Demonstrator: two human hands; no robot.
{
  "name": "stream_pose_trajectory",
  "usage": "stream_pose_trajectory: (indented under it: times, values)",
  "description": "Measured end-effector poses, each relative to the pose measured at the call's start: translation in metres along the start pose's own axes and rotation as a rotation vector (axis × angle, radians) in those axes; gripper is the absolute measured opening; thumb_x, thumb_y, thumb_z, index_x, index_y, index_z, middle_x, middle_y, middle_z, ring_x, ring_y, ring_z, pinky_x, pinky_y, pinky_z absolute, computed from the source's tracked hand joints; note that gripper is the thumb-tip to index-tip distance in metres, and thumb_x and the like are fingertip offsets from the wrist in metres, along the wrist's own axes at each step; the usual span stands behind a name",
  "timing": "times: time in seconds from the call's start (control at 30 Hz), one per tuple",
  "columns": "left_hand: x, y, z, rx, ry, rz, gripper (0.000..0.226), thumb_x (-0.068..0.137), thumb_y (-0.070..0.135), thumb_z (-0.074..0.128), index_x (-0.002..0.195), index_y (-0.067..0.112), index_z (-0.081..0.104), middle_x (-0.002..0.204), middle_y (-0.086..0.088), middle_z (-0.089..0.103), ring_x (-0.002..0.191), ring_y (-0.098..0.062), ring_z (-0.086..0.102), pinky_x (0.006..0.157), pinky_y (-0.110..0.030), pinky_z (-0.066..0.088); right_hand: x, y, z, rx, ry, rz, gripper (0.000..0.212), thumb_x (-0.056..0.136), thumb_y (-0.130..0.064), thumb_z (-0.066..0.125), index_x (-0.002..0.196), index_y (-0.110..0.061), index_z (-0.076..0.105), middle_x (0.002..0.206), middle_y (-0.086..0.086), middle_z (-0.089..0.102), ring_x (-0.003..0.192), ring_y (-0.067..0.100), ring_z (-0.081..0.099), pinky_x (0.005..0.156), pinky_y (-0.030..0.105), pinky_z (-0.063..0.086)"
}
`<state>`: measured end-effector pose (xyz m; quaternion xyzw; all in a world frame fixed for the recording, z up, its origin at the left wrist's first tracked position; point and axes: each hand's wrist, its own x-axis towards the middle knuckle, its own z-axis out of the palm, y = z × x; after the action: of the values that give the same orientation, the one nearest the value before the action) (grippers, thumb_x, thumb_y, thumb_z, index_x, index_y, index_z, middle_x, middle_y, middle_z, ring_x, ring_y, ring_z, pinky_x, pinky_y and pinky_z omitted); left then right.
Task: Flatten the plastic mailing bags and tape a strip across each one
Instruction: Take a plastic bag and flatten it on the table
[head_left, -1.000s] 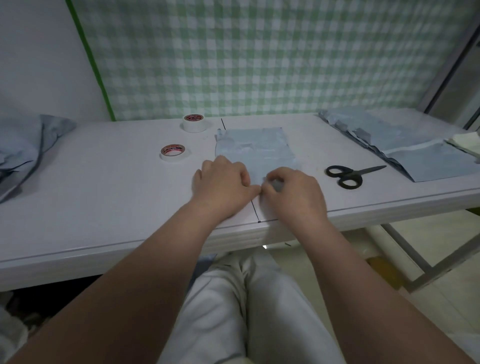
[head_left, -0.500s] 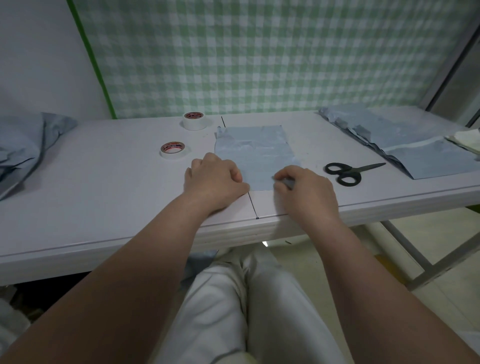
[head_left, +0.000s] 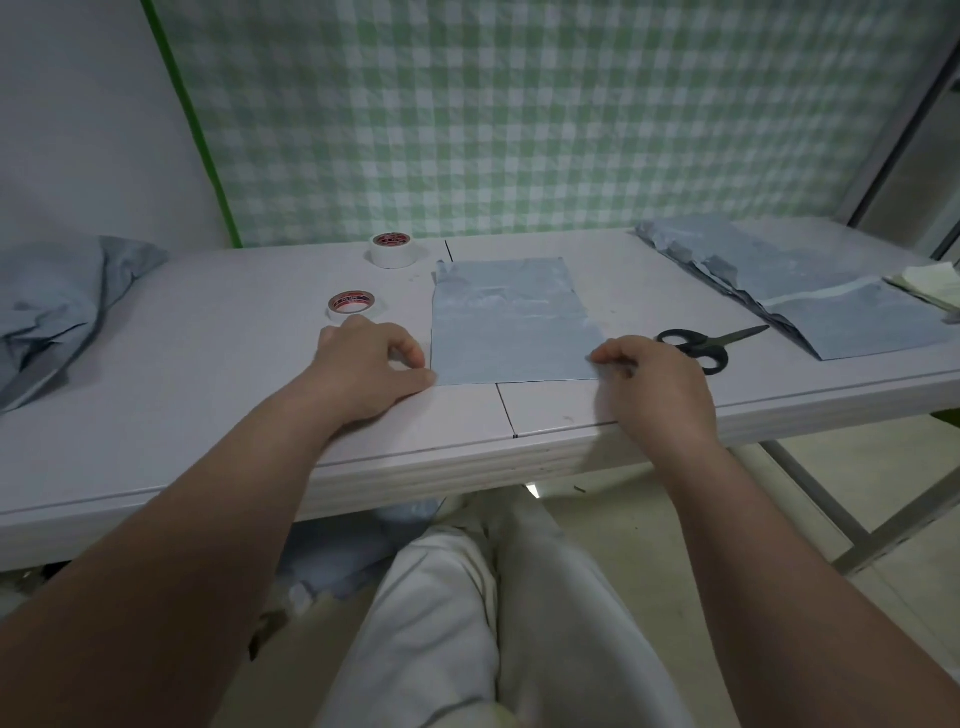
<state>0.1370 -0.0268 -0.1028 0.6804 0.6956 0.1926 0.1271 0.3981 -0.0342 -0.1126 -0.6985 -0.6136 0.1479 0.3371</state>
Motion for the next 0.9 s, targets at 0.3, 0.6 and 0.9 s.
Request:
stream_pose_trajectory:
  times: [0.3, 0.6, 0.9]
  values:
    - [0.002, -0.004, 0.004, 0.03, 0.016, 0.04, 0.018, 0.077, 0.053, 0.063, 0.069, 0.041, 0.051, 0.106, -0.002, 0.057, 0.109, -0.027, 0.046, 0.092, -0.033, 0.025, 0.003, 0.003, 0.001, -0.039, 0.017, 0.016, 0.049, 0.08, 0.004, 0.047, 0.107, -0.03, 0.068, 0.107, -0.001, 0.066, 0.097, 0.023, 0.058, 0.08, 0.029, 0.047]
    - [0.01, -0.01, -0.01, -0.052, 0.363, 0.015, 0.015, 0.085, 0.011, 0.056, 0.091, 0.016, 0.069, 0.107, -0.005, 0.064, 0.106, -0.023, 0.054, 0.08, -0.023, 0.033, 0.006, -0.004, 0.001, -0.003, 0.091, -0.001, 0.05, 0.081, 0.007, 0.041, 0.114, -0.022, 0.066, 0.114, 0.001, 0.066, 0.101, 0.022, 0.058, 0.075, 0.025, 0.037]
    - [0.036, -0.012, -0.017, -0.025, 0.351, -0.056, 0.042, 0.088, 0.003, 0.049, 0.129, 0.014, 0.053, 0.111, -0.006, 0.065, 0.111, -0.025, 0.053, 0.09, -0.032, 0.039, 0.029, -0.051, 0.013, 0.151, 0.052, -0.225, 0.025, 0.092, -0.013, 0.051, 0.103, -0.022, 0.071, 0.1, -0.005, 0.071, 0.097, 0.012, 0.063, 0.083, 0.018, 0.041]
